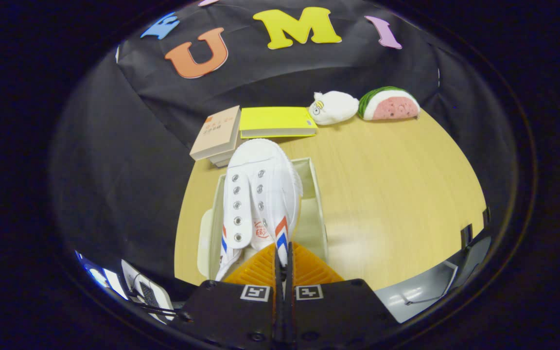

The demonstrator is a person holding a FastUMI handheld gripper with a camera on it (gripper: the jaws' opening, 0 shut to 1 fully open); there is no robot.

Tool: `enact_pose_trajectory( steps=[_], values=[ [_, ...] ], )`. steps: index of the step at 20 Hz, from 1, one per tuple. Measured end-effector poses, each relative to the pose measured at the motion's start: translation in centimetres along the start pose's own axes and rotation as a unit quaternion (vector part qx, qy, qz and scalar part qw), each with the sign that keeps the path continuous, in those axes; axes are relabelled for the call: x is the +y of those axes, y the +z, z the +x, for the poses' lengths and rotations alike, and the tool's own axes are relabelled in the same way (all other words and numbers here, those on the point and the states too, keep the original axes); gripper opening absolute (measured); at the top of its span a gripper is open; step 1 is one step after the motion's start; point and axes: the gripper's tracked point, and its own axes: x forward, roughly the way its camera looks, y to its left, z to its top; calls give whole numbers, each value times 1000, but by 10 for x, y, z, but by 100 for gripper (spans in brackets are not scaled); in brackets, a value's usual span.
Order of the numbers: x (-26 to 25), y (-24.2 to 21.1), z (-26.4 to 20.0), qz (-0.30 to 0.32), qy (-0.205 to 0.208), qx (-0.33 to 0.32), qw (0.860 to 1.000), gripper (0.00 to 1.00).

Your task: Open the storage box then place both shoes into the box .Put the left shoe in first, then the right shoe, with the right side of both shoes facing outward in a uniform manner.

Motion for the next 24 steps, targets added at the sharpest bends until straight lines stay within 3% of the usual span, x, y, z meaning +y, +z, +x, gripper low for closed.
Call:
enact_pose_trajectory(
  steps=[5, 17, 24],
  values=[
    [-17, -21, 45, -2, -54, 36, 998, 5],
    [-27, -31, 83, 7, -102, 82, 991, 8],
    [-10, -20, 61, -14, -87, 60, 994, 43]
  ],
)
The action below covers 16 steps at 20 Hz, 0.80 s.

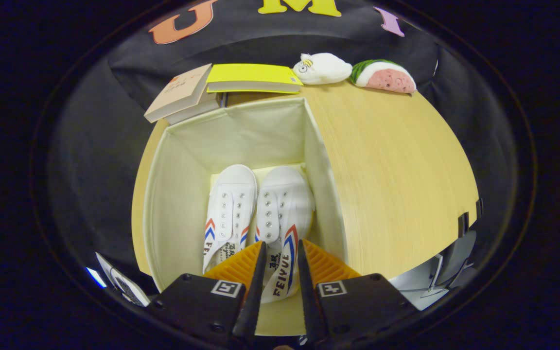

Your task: Open the storage box then place both shoes into the box .Put the left shoe in first, then the right shoe, with the right side of both shoes facing outward in a uniform manner.

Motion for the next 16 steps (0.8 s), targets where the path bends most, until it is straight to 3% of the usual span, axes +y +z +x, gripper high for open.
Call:
enact_pose_trajectory(
  steps=[3, 8, 10, 14, 16],
  values=[
    [-1, 11, -30, -16, 1, -47, 999, 67],
    [-17, 31, -91, -36, 6, -159, 987, 81],
    [-32, 46, -119, -42, -7, -219, 975, 82],
    [-61, 58, -164, -37, -27, -321, 946, 100],
    [-70, 53, -183, -26, -24, -349, 937, 100]
  ],
)
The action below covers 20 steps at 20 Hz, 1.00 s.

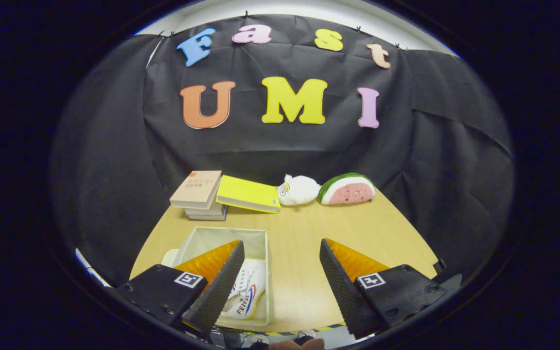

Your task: Open the storage box then place both shoes into the box .Put the left shoe in first, then the right shoe, with the right side of both shoes facing outward in a uniform manner.

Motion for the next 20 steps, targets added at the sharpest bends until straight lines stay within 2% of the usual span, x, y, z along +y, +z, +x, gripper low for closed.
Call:
enact_pose_trajectory(
  steps=[5, 8, 15, 20],
  values=[
    [-26, 6, -26, 25, -8, -57, 998, 99],
    [-48, 3, -39, 25, -28, -83, 996, 99],
    [-73, -5, -76, 4, -57, -108, 992, 100],
    [-64, -14, -86, 6, -45, -111, 993, 100]
  ],
)
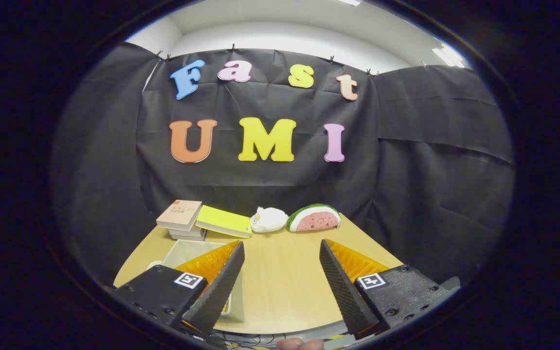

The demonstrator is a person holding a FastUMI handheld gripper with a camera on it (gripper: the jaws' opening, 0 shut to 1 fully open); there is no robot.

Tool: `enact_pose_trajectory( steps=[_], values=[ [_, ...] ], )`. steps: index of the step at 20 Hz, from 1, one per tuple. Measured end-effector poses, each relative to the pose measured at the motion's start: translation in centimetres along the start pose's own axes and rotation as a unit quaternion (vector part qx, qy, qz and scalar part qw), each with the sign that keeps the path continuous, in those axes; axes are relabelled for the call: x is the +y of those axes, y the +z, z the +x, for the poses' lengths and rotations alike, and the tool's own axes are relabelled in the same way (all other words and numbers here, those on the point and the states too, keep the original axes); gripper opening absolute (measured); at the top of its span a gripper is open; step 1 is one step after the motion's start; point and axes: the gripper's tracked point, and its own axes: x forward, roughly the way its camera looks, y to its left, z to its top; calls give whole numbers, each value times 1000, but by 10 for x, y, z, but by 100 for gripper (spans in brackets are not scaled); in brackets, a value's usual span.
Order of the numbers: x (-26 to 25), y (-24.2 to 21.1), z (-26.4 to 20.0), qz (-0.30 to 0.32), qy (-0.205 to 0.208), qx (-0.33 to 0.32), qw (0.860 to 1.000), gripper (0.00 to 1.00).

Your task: Open the storage box then place both shoes into the box .Put the left shoe in first, then the right shoe, with the right side of both shoes facing outward in a uniform manner.

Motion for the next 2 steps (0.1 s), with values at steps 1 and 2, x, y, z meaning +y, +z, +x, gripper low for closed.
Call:
enact_pose_trajectory(
  steps=[1, 2],
  values=[
    [2, -2, -1, -2, 2, 0, 1000, 100],
    [4, -3, -2, -5, 4, 1, 1000, 100]
  ],
)
